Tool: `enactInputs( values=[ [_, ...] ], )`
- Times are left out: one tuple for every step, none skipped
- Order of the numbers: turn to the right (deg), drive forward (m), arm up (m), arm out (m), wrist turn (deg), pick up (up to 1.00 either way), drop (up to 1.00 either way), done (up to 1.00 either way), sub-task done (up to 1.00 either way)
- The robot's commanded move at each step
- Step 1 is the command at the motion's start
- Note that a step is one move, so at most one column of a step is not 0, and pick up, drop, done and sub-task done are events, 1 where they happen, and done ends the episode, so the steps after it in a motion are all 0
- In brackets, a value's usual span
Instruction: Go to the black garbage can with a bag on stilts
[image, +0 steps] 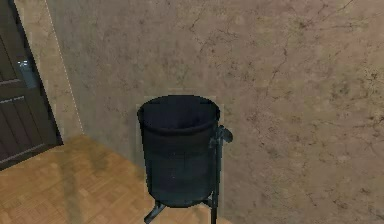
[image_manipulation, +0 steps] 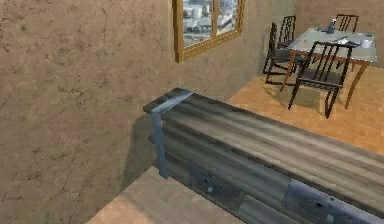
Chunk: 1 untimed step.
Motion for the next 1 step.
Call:
enactInputs(
  values=[
    [0.0, 0.00, 0.00, 0.00, 0.0, 0.00, 0.00, 1.00, 0.00]
  ],
)
